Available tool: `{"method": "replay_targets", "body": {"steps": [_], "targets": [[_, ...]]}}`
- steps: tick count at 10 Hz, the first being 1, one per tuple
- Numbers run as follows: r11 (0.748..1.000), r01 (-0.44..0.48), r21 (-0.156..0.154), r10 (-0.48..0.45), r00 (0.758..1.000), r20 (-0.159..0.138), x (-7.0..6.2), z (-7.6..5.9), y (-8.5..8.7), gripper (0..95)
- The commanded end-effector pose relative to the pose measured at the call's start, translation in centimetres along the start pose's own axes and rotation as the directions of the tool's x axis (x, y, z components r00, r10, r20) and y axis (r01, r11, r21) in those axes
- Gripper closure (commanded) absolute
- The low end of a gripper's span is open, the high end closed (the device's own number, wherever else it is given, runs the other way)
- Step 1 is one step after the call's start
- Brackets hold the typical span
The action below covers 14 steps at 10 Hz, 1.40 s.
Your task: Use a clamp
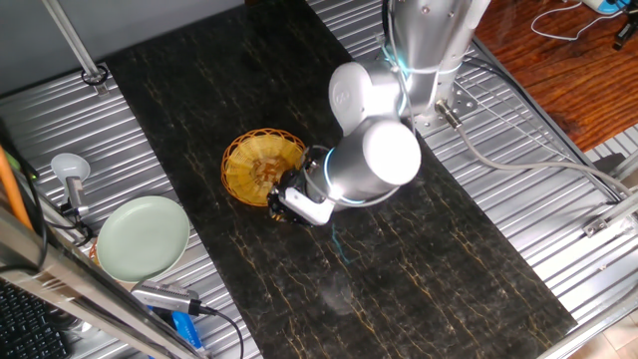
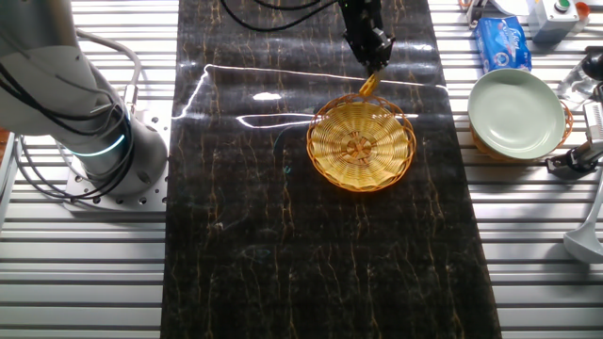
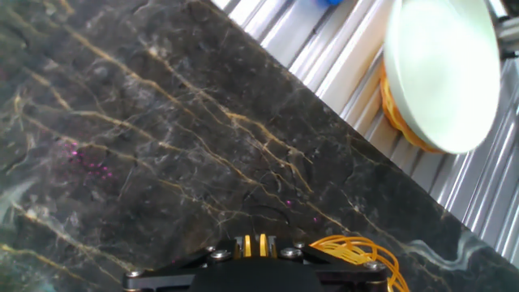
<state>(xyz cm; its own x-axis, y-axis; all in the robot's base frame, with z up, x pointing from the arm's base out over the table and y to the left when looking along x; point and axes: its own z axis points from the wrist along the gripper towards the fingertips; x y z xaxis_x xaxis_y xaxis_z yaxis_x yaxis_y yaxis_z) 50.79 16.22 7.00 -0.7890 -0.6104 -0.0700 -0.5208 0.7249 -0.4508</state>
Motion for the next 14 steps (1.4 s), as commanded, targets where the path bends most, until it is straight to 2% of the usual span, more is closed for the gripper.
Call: {"method": "replay_targets", "body": {"steps": [1,6,13,14], "targets": [[1.000,-0.010,-0.008,0.010,1.000,0.007,0.30,-0.07,-0.26,95.0],[0.998,-0.055,-0.041,0.056,0.998,0.027,0.51,0.25,-0.28,95.0],[0.999,-0.024,-0.043,0.026,0.999,0.033,0.71,0.52,-0.36,95.0],[0.999,-0.020,-0.044,0.021,0.999,0.034,0.74,0.51,-0.39,76.0]]}}
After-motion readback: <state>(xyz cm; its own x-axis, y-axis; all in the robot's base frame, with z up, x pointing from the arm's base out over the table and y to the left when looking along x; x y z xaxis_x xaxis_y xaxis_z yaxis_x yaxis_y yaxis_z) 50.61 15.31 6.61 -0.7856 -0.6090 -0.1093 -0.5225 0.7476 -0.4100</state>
